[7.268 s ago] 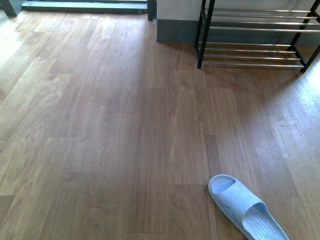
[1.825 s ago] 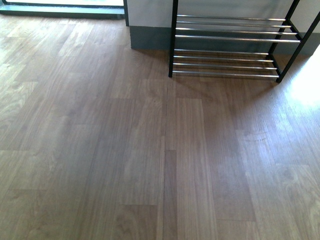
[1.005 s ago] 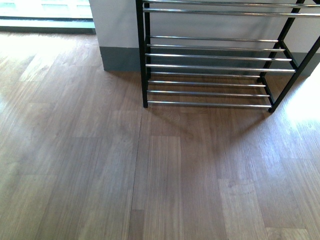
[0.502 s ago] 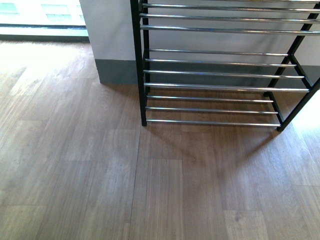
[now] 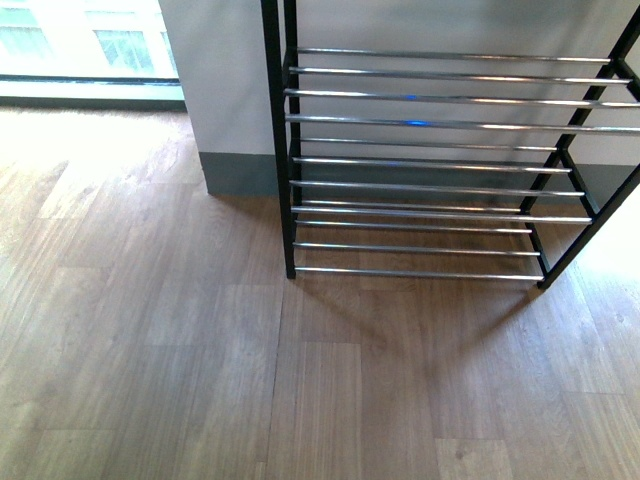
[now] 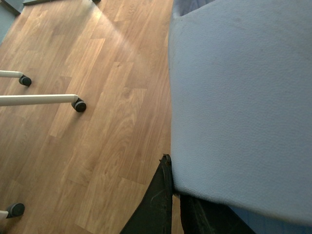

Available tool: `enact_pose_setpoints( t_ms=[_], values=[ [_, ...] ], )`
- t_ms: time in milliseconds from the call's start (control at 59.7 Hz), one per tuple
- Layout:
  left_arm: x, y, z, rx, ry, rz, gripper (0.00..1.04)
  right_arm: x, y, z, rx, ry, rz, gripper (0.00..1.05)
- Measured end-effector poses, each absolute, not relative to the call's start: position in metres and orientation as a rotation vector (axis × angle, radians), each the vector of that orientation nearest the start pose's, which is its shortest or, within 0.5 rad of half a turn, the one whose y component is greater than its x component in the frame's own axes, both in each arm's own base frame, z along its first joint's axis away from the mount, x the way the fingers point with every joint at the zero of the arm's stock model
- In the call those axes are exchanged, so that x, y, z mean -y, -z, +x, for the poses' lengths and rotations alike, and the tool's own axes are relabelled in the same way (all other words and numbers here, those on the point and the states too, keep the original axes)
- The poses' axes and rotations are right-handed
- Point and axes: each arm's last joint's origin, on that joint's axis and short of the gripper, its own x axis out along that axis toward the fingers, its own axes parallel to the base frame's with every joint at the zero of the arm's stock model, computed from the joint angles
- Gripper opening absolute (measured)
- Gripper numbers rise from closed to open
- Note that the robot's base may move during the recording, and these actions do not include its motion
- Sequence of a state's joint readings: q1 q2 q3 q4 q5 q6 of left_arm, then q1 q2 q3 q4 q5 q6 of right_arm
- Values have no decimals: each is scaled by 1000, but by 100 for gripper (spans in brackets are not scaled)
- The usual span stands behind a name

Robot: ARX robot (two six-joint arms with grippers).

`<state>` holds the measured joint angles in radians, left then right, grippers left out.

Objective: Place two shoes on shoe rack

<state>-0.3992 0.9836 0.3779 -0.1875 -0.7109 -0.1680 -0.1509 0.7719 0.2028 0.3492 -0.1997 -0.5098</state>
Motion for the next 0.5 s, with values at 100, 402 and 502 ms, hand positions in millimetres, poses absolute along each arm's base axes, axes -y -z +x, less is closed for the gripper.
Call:
enact_pose_setpoints(
  t_ms=[100,402,502],
  values=[
    [50,-169,166,-646,-349,259,2,19,-185,162,-199,-102,-469,1],
    [50,-169,166,-646,-350,259,2,19,-186,162,-198,-102,-470,1],
    [50,-169,166,-646,-350,259,2,19,-186,162,-196,-102,-470,1]
  ],
)
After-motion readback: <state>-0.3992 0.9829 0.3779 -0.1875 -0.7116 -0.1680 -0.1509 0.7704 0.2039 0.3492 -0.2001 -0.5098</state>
